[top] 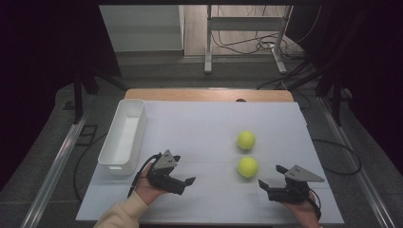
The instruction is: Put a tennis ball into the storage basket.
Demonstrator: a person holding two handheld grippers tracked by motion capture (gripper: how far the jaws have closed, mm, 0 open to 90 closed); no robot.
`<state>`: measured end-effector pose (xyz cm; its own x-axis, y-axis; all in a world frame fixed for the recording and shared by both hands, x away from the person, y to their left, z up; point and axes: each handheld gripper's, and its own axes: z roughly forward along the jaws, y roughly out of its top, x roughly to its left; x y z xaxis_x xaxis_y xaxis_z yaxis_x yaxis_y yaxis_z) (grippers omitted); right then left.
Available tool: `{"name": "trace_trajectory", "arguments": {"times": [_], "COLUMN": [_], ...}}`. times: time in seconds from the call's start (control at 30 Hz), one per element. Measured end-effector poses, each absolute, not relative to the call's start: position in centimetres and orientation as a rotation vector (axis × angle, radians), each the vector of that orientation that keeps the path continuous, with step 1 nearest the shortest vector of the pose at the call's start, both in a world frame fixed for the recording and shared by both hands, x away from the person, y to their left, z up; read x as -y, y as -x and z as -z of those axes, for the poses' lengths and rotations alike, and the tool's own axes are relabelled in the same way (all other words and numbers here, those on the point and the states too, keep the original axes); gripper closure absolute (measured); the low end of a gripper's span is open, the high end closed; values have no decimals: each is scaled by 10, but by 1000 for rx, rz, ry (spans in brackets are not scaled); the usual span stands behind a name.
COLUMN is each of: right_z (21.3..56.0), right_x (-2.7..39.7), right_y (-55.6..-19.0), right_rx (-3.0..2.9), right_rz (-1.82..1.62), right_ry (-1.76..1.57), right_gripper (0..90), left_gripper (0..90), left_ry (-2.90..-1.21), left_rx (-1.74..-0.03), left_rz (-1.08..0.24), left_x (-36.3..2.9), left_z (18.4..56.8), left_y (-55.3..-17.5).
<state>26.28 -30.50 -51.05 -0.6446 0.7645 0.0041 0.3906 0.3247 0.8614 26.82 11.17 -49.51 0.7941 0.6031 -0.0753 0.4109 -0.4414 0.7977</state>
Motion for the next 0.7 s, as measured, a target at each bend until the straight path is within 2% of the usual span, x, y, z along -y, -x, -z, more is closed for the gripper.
{"name": "trace_trajectory", "arguments": {"times": [0.7], "right_z": [512], "right_x": [304], "right_y": [-263], "right_rx": [-2205], "right_rz": [-1247], "right_ry": [-1017], "right_gripper": [112], "left_gripper": [70], "left_ry": [-2083], "left_rx": [-723], "left_rz": [-229], "left_x": [-92], "left_z": [492], "left_y": [-282]}}
